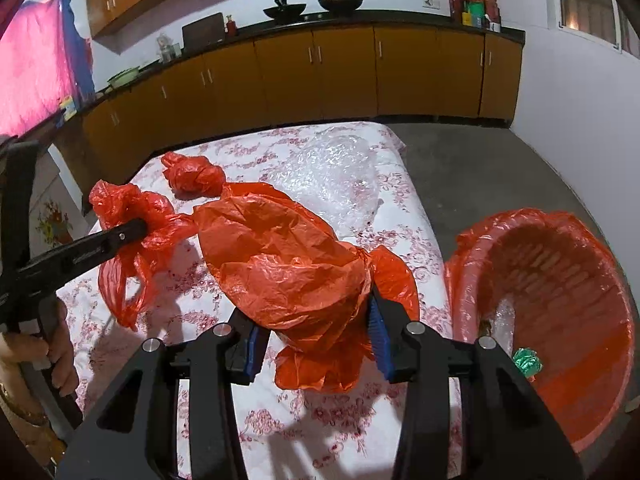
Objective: Collect trash
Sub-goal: 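Grasp a large orange-red bag with the right tool while the left tool grasps another, then carry both orange-red bags to the basket and release them inside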
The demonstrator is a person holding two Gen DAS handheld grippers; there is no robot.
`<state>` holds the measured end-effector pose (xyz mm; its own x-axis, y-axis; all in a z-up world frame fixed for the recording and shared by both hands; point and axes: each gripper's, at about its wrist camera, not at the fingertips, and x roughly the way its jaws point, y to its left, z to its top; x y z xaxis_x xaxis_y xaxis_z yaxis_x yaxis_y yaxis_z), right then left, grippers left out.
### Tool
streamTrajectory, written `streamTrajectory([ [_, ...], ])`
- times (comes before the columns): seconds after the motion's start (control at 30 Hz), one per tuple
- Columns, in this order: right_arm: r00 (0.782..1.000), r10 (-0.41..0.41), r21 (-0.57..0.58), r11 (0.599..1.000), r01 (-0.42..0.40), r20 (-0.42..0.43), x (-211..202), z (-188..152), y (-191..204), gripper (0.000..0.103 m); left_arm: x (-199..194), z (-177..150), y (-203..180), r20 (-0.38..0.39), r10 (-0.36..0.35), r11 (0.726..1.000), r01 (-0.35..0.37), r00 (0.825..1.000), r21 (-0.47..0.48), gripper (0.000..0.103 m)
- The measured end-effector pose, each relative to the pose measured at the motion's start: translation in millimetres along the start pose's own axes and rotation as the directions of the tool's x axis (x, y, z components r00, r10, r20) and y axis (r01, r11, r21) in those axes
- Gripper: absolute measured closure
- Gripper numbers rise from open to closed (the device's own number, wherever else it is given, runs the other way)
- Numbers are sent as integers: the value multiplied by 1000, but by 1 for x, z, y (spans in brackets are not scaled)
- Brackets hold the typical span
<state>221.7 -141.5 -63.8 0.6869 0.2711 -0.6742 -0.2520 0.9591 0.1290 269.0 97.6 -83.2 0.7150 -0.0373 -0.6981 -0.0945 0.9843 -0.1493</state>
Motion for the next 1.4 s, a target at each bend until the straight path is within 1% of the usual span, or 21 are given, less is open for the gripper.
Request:
streamTrajectory([
  [0.1,1000,-7,12,1000,7,21,-12,0,-6,59,-18,-2,-13,29,-19,999,18,999,37,75],
  [0.23,998,-38,43,998,36,50,-29,-2,-20,59,-38,-3,-32,61,-49,996,45,997,80,75],
  [0.4,988,-123,94,989,115,90,-54,-6,-46,59,-58,-6,-61,94,-84,987,70,992,144,75],
  [0.57,968,-222,160,966,202,117,-79,-13,-76,59,-71,-10,-92,109,-134,972,109,985,207,75],
  [0.67,956,-264,195,952,237,125,-93,-19,-93,59,-77,-13,-110,108,-168,962,139,980,234,75],
  [0.87,941,-313,256,927,274,128,-111,-30,-118,59,-84,-20,-142,94,-223,942,190,970,275,75],
  [1.03,934,-335,287,913,289,125,-118,-38,-131,59,-84,-25,-163,81,-252,928,216,964,304,75],
  [1.4,928,-354,321,898,303,115,-118,-40,-139,59,-73,-34,-200,31,-292,903,264,956,340,75],
])
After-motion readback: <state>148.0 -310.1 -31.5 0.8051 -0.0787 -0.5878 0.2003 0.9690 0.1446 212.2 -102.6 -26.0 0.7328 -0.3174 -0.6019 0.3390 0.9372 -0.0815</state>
